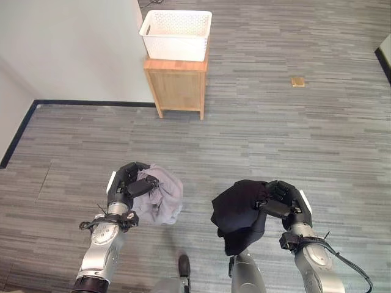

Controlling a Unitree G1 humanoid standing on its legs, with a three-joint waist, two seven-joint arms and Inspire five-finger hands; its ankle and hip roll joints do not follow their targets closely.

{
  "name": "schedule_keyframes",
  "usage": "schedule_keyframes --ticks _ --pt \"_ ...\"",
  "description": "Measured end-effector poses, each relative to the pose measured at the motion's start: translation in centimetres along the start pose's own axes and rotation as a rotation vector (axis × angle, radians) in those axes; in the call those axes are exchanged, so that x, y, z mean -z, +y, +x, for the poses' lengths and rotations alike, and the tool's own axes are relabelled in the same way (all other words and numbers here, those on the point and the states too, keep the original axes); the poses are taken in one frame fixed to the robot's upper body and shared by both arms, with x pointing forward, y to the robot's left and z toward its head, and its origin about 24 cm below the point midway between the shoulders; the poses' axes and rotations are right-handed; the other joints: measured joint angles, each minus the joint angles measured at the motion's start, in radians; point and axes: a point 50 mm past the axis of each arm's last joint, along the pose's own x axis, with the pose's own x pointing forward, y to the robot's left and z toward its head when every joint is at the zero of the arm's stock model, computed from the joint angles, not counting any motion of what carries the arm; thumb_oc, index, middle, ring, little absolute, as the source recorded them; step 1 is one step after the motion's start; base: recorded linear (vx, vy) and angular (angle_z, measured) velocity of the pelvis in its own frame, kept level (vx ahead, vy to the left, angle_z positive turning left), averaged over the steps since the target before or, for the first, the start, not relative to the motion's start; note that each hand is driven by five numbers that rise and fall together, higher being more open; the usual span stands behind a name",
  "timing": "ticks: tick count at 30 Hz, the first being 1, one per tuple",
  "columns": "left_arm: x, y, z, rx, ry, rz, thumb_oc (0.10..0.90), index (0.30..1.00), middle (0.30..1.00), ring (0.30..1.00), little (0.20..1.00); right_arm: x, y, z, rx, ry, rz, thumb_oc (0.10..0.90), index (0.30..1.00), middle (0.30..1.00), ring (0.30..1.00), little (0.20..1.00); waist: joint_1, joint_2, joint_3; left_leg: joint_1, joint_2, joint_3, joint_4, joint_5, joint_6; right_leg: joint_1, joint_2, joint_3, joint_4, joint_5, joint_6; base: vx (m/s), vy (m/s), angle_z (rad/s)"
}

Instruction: Pick up bed clothes into laundry basket.

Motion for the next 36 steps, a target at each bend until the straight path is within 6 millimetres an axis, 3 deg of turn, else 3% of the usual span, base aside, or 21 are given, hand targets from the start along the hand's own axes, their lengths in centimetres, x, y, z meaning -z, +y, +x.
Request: schedule_keyframes --ticks 2,4,5,6,9,11,14,15,17,18,19,20,22,24,26,28,29,30,32,34,36 --pt "0.5 -0.1 -0.4 -0.005 0.014 -0.016 0.4 0.3 0.3 0.3 0.3 0.1 0.1 0.2 -0.016 0.011 -0.014 0.4 0.3 0.3 0.3 0.3 0.003 0.025 -0.008 0.04 0.093 -0.011 0.089 -0.066 -0.07 0.03 0.065 -0.07 0.114 0.03 -0.032 0.57 -0.481 0.23" --pt "0.6 0.0 -0.6 -0.003 0.018 -0.018 0.4 0.3 0.3 0.3 0.3 -0.1 0.3 1.1 -0.034 0.01 -0.022 0.4 0.3 0.3 0.3 0.3 0.013 0.008 -0.013 -0.098 0.162 -0.036 0.479 -0.093 -0.118 0.036 0.119 -0.09 0.257 -0.079 -0.104 0.51 -0.575 0.02" --pt "0.7 0.0 -0.6 -0.002 0.02 -0.02 0.4 0.3 0.3 0.3 0.3 -0.4 0.2 1.3 -0.035 0.002 -0.026 0.4 0.3 0.3 0.3 0.3 0.022 0.0 -0.018 -0.156 0.187 -0.042 0.621 -0.038 -0.108 0.054 0.134 -0.098 0.279 -0.114 -0.145 0.47 -0.54 -0.08" --pt "0.5 0.1 -0.7 -0.001 0.013 -0.034 0.4 0.3 0.3 0.3 0.3 -0.9 -0.4 1.3 -0.025 -0.015 -0.031 0.4 0.3 0.3 0.3 0.3 0.053 -0.037 -0.047 -0.3 0.267 -0.012 0.868 0.237 -0.032 0.106 0.191 -0.113 0.278 -0.18 -0.203 0.47 -0.49 -0.13" --pt "-0.1 0.1 -0.5 0.015 -0.002 -0.016 0.4 0.3 0.3 0.3 0.3 -2.3 -1.1 1.8 0.007 -0.069 -0.045 0.4 0.3 0.3 0.3 0.3 0.059 -0.091 -0.054 -0.382 0.251 0.01 0.973 0.176 -0.051 0.204 0.217 -0.125 0.248 -0.225 -0.23 0.48 -0.324 0.13" --pt "-0.7 -1.4 -0.1 0.07 -0.035 -0.042 0.4 0.3 0.3 0.3 0.3 -4.0 -2.4 2.4 0.064 -0.122 -0.061 0.4 0.3 0.3 0.3 0.3 0.072 -0.099 -0.044 -0.486 0.212 0.113 0.931 0.021 -0.042 0.316 0.251 -0.131 0.134 -0.232 -0.225 0.5 -0.137 0.25" --pt "0.1 -2.1 -0.3 0.105 0.001 -0.038 0.4 0.3 0.3 0.3 0.3 -4.3 -1.6 2.8 0.032 -0.136 -0.063 0.4 0.3 0.3 0.3 0.3 0.104 -0.093 -0.036 -0.494 0.064 0.213 0.627 0.045 -0.013 0.442 0.273 -0.142 0.141 -0.284 -0.134 0.88 -0.117 -0.31" --pt "-0.1 -2.7 -0.4 0.156 -0.012 -0.021 0.4 0.3 0.3 0.3 0.3 -4.5 -1.1 3.1 -0.019 -0.131 -0.113 0.4 0.3 0.3 0.3 0.3 0.152 -0.051 -0.073 -0.476 -0.049 0.205 0.294 0.064 0.016 0.507 0.331 -0.062 0.115 -0.3 -0.094 0.88 -0.153 -0.73" --pt "0.0 -2.6 -0.6 0.151 -0.009 -0.023 0.4 0.3 0.3 0.3 0.3 -4.4 -0.2 3.1 -0.066 -0.131 -0.11 0.4 0.3 0.3 0.3 0.3 0.171 -0.014 -0.102 -0.473 -0.087 0.247 0.242 0.13 0.14 0.567 0.397 -0.048 0.127 -0.318 -0.072 0.75 -0.166 -0.86" --pt "-0.4 -1.4 -0.8 0.119 -0.019 -0.007 0.4 0.3 0.3 0.3 0.3 -3.9 1.6 3.2 -0.136 -0.112 -0.116 0.4 0.3 0.3 0.3 0.3 0.202 -0.025 -0.145 -0.398 -0.087 0.396 0.209 0.002 0.18 0.641 0.438 -0.003 0.089 -0.354 -0.064 0.62 -0.127 -1.0" --pt "-1.2 -0.5 -0.5 0.097 -0.045 0.016 0.4 0.3 0.3 0.3 0.3 -4.0 3.0 3.4 -0.184 -0.121 -0.098 0.4 0.3 0.3 0.3 0.3 0.211 -0.083 -0.144 -0.389 -0.09 0.402 0.21 0.114 0.263 0.666 0.429 0.004 0.093 -0.387 -0.083 0.6 -0.07 -0.9" --pt "-1.8 -0.1 -0.2 0.087 -0.058 0.033 0.4 0.3 0.3 0.3 0.3 -3.8 4.0 3.5 -0.21 -0.121 -0.071 0.4 0.3 0.3 0.3 0.3 0.199 -0.138 -0.141 -0.386 -0.11 0.39 0.237 0.089 0.25 0.657 0.401 -0.032 0.134 -0.387 -0.088 0.17 0.016 -0.23" --pt "-1.7 -0.7 -0.1 0.116 -0.048 0.034 0.4 0.3 0.3 0.3 0.3 -3.7 4.3 3.4 -0.227 -0.116 -0.062 0.4 0.3 0.3 0.3 0.3 0.201 -0.151 -0.142 -0.319 -0.112 0.332 0.199 0.065 0.262 0.501 0.35 -0.078 0.487 -0.379 -0.048 0.49 0.029 -0.01" --pt "-2.3 -1.6 0.4 0.134 -0.077 0.023 0.4 0.3 0.3 0.3 0.3 -4.6 3.7 3.3 -0.21 -0.151 -0.075 0.4 0.3 0.3 0.3 0.3 0.19 -0.116 -0.093 -0.243 -0.112 0.281 0.211 0.011 0.234 0.314 0.262 -0.105 1.006 -0.221 0.138 0.56 -0.044 0.46" --pt "-3.7 -2.6 1.3 0.171 -0.125 0.03 0.4 0.3 0.3 0.3 0.3 -5.4 2.5 3.3 -0.155 -0.188 -0.069 0.4 0.3 0.3 0.3 0.3 0.124 -0.058 -0.035 -0.162 -0.109 0.159 0.193 -0.01 0.213 0.129 0.245 -0.047 1.215 -0.267 0.049 0.49 -0.163 1.31" --pt "-4.7 -3.2 1.6 0.201 -0.164 0.033 0.4 0.3 0.3 0.3 0.3 -5.8 1.2 3.3 -0.113 -0.2 -0.083 0.4 0.3 0.3 0.3 0.3 0.109 -0.016 -0.012 -0.101 -0.097 0.088 0.138 -0.003 0.192 0.001 0.218 0.026 1.165 -0.32 -0.01 0.47 -0.256 1.46" --pt "-6.5 -4.0 1.4 0.243 -0.238 0.027 0.4 0.3 0.3 0.3 0.3 -5.6 -0.7 2.6 -0.045 -0.186 -0.093 0.4 0.3 0.3 0.3 0.3 0.072 0.009 -0.011 -0.057 -0.091 -0.044 0.095 0.003 0.14 -0.052 0.137 0.103 0.791 -0.364 -0.064 0.29 -0.184 2.12" --pt "-7.4 -4.4 1.4 0.265 -0.278 0.014 0.4 0.3 0.3 0.3 0.3 -5.4 -1.7 2.2 -0.013 -0.174 -0.102 0.4 0.3 0.3 0.3 0.3 0.064 0.008 -0.012 -0.044 -0.091 -0.093 0.09 0.002 0.123 -0.038 0.094 0.165 0.577 -0.351 -0.058 0.38 -0.351 2.41" --pt "-8.4 -4.0 1.4 0.26 -0.327 -0.009 0.4 0.3 0.3 0.3 0.3 -5.0 -1.9 2.1 -0.009 -0.153 -0.111 0.4 0.3 0.3 0.3 0.3 0.104 -0.003 -0.012 -0.008 -0.069 -0.124 0.116 -0.043 0.063 -0.022 0.016 0.199 0.297 -0.177 -0.031 0.35 -0.417 1.01" --pt "-7.9 -2.7 1.3 0.192 -0.321 -0.058 0.4 0.3 0.3 0.3 0.3 -3.9 -2.9 0.6 -0.014 -0.093 -0.155 0.4 0.3 0.3 0.3 0.3 0.051 -0.014 -0.068 -0.026 -0.027 -0.306 0.165 -0.106 -0.002 0.133 0.04 0.397 0.08 -0.09 0.078 0.23 -0.42 2.1" --pt "-7.4 -1.4 0.4 0.125 -0.323 -0.117 0.4 0.3 0.3 0.3 0.3 -4.9 -4.1 1.1 -0.005 -0.087 -0.22 0.4 0.3 0.3 0.3 0.3 0.085 0.006 -0.066 -0.026 0.046 -0.268 0.181 -0.089 -0.044 0.114 0.123 0.309 0.165 -0.035 -0.001 0.14 -0.289 1.47"
